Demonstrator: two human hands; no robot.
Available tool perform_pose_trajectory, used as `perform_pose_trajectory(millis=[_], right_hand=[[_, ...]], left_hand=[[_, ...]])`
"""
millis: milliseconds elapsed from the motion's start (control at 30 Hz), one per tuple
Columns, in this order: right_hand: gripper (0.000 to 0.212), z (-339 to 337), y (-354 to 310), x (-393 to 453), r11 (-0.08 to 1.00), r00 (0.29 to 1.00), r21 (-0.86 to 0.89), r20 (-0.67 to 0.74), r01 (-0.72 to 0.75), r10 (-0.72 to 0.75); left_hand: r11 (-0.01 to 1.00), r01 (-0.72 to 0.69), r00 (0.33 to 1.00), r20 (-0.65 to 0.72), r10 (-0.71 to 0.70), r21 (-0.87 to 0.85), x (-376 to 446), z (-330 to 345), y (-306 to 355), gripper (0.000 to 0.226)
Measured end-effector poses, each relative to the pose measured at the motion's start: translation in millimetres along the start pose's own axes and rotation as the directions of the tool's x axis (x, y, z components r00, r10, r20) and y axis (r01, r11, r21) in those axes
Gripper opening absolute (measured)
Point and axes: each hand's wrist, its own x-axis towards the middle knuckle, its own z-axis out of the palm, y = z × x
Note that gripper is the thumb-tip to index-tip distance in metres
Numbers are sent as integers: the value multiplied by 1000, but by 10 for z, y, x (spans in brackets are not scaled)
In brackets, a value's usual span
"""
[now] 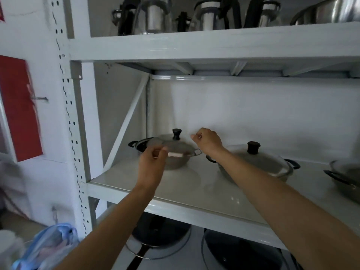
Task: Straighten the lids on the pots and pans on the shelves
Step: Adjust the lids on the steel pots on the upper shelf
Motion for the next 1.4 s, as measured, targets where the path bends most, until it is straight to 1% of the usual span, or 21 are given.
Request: perform_pose_trajectory(millis=[67,133,233,300,367,467,600,667,733,867,1133,1400], right_hand=[[41,137,-73,129,1000,1000,5,6,-17,17],[47,248,-144,254,999,999,-7,15,-42,42],[56,394,-237,454,995,997,-70,24,-70,71],[58,484,-280,586,992,997,-100,19,-78,80],[58,574,-310,708,988,996,-130,21,-85,88],[55,702,-342,850,971,995,-220,18,-96,102],[48,859,-352,936,948,996,-307,-54,-82,69],[36,935,-362,950,950,995,-307,-91,-57,30],[29,987,-397,963,954,993,-297,-113,-49,16],[28,1059,-501,992,962,994,-270,-107,-40,11],[26,1193,-757,1043,970,998,-242,-63,-4,-12],[21,1221,-801,995,973,999,-229,-44,-9,-1]], left_hand=[[1000,-3,1000,14,3,-2,28,-155,-18,23],[1000,-1,1000,29,1,0,45,-296,-24,23],[1000,-13,999,46,14,-17,75,-480,-44,15],[999,-26,998,58,27,-21,94,-580,-69,9],[999,-36,997,66,36,-9,123,-671,-106,10],[999,-47,996,76,45,26,177,-795,-161,14],[999,-43,995,86,40,32,250,-909,-223,16],[999,-37,995,91,34,30,286,-943,-248,17],[999,-34,995,97,31,28,316,-967,-268,18],[999,-24,994,105,22,24,353,-1011,-326,19],[999,38,992,117,-41,24,398,-1149,-495,15],[999,38,992,118,-42,35,402,-1217,-533,14]])
